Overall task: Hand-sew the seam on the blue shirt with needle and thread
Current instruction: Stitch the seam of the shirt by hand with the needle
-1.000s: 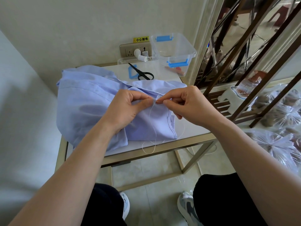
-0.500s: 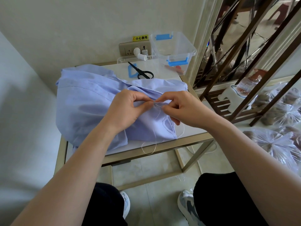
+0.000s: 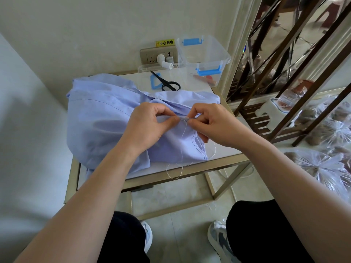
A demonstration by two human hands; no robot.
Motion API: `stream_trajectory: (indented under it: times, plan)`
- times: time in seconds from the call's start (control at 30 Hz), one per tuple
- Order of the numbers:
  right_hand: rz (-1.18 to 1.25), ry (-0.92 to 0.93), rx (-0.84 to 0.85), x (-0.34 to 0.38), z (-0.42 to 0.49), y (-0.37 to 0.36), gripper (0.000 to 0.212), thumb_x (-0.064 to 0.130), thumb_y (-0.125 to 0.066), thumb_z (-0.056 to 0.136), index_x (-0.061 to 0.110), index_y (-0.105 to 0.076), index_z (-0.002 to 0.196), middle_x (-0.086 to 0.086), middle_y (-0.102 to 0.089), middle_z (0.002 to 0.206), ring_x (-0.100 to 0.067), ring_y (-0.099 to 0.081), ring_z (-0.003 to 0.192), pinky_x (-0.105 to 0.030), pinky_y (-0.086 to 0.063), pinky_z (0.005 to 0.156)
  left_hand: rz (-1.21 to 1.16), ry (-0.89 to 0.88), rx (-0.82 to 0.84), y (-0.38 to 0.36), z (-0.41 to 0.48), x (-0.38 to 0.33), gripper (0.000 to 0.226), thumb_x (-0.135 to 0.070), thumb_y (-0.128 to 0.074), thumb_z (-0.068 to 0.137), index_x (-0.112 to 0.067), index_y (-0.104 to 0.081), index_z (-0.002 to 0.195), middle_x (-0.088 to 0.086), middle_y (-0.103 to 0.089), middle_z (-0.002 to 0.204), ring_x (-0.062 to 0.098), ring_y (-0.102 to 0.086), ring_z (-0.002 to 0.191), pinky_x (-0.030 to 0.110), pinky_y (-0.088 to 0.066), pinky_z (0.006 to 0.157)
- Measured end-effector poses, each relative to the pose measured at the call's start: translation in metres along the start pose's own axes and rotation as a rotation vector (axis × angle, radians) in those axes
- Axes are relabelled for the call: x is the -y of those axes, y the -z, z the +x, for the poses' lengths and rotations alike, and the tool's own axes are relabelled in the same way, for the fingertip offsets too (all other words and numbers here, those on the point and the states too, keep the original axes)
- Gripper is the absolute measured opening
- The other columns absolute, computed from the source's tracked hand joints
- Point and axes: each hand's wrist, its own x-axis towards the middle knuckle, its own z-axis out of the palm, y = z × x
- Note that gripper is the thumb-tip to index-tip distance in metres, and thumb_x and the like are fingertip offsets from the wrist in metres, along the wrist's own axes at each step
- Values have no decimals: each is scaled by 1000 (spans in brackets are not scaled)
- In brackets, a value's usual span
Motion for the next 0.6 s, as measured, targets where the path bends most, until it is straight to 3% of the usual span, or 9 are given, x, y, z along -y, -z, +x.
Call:
stream_trajectory:
  times: [0.17,0.37,0.6]
  plan:
    - [93,-14,-6,-1,0,4,7,15,-57,97,11,-63,98,3,-59,47,-7,-40,39,-12,-34,47,-44,39,-13,2,0,-2,4,-20,-74,85,-19,-75,81,-22,-64,65,-12,-56,64,5,-37,64]
    - [221,-34,11,-2,0,11,10,13,-58,97,12,-67,95,0,-58,49,-12,-38,43,-18,-34,47,-161,98,37,5,0,-4,11,-19,-73,87,-24,-74,77,-24,-65,61,-11,-55,64,4,-39,65]
    - [379,-63,72,-3,0,15,14,10,-58,96,16,-68,88,1,-53,49,-11,-38,45,-16,-32,45,-310,149,151,8,-1,-5,14,-13,-70,88,-22,-74,77,-17,-67,69,-2,-58,74,14,-43,77]
